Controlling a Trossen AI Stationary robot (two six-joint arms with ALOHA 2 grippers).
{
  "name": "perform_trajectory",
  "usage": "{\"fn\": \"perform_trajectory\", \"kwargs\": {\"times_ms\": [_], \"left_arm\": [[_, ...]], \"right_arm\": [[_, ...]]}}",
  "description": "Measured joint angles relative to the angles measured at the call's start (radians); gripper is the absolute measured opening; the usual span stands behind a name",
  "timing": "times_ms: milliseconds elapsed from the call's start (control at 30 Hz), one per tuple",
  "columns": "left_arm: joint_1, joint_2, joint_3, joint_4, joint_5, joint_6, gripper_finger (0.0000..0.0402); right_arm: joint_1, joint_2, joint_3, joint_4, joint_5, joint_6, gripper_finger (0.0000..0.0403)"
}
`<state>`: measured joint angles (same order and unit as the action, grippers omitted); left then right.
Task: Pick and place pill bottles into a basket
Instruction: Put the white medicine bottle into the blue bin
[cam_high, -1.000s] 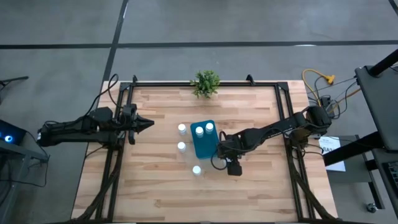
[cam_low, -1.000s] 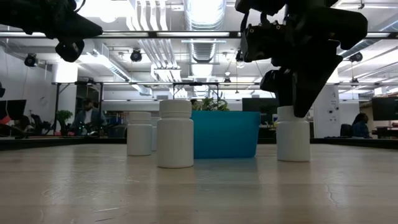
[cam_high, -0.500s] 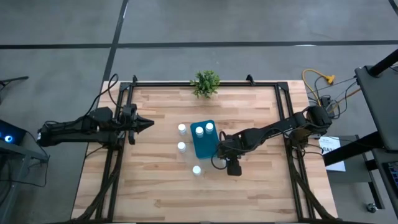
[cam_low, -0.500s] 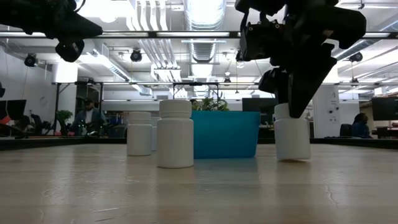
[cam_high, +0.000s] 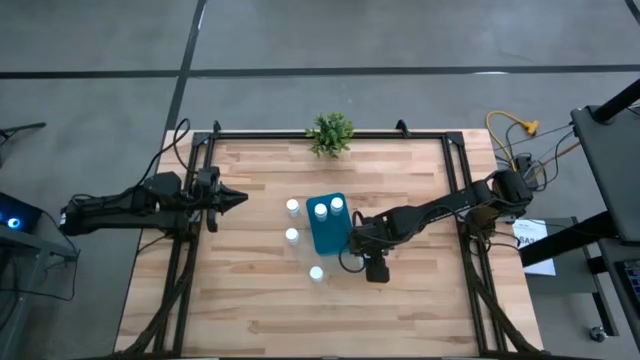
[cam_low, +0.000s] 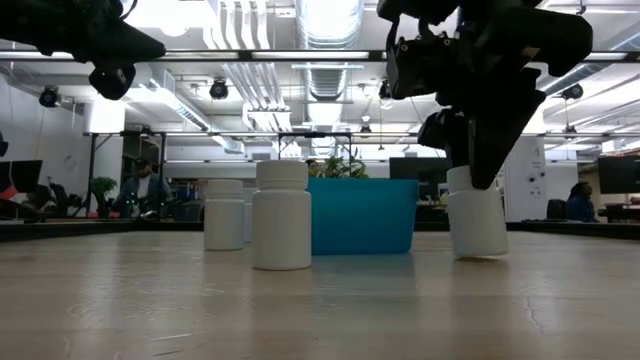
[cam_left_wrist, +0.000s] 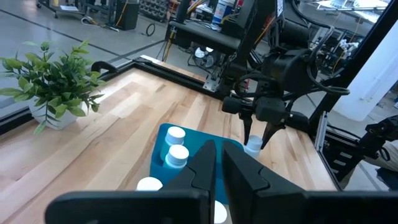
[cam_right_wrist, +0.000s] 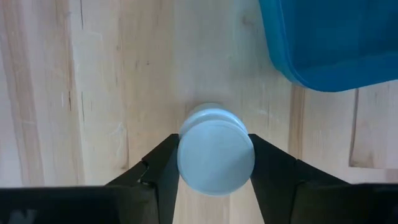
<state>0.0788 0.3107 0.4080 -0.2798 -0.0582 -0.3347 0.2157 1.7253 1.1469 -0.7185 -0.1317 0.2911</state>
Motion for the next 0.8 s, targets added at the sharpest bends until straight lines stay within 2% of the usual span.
{"fn": "perform_trajectory", "kwargs": {"times_ms": [800], "left_arm": [[0.0,-0.022,0.0,0.007,0.0,0.0,0.0008]], "right_arm": [[-0.04,-0.016,0.303,-0.322,0.138,-0.094,0.0149]]}}
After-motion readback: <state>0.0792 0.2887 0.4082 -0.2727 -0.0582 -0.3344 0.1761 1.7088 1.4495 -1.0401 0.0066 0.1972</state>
